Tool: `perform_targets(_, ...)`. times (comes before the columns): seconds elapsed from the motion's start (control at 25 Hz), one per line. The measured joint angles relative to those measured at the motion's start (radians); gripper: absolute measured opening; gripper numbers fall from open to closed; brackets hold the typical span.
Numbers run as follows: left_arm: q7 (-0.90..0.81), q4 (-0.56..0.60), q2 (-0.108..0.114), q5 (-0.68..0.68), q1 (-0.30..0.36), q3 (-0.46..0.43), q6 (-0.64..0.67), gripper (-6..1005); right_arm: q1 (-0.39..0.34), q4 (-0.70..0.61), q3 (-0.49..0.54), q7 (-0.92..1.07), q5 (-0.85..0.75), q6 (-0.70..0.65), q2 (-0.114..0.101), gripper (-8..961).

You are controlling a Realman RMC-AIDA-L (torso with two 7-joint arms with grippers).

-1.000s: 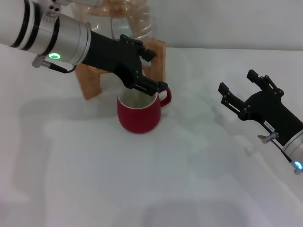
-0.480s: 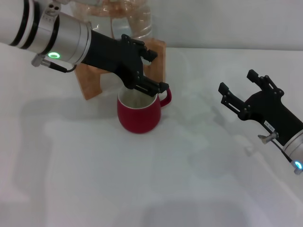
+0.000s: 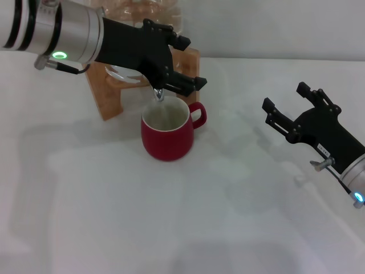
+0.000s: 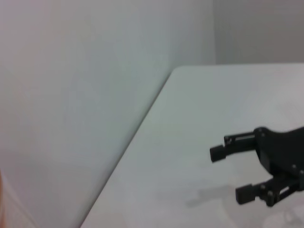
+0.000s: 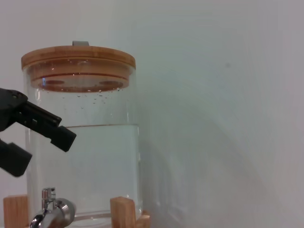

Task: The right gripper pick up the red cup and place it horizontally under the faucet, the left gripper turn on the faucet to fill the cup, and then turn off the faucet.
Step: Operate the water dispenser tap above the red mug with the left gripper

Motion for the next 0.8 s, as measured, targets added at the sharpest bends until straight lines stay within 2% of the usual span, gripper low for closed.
perform_targets(0.8,0.008,0.091,-0.004,-0.135,0.197,0.025,0.051,874,0.016,-0.019,0.002,0.0,0.006,0.005,-0.001,859)
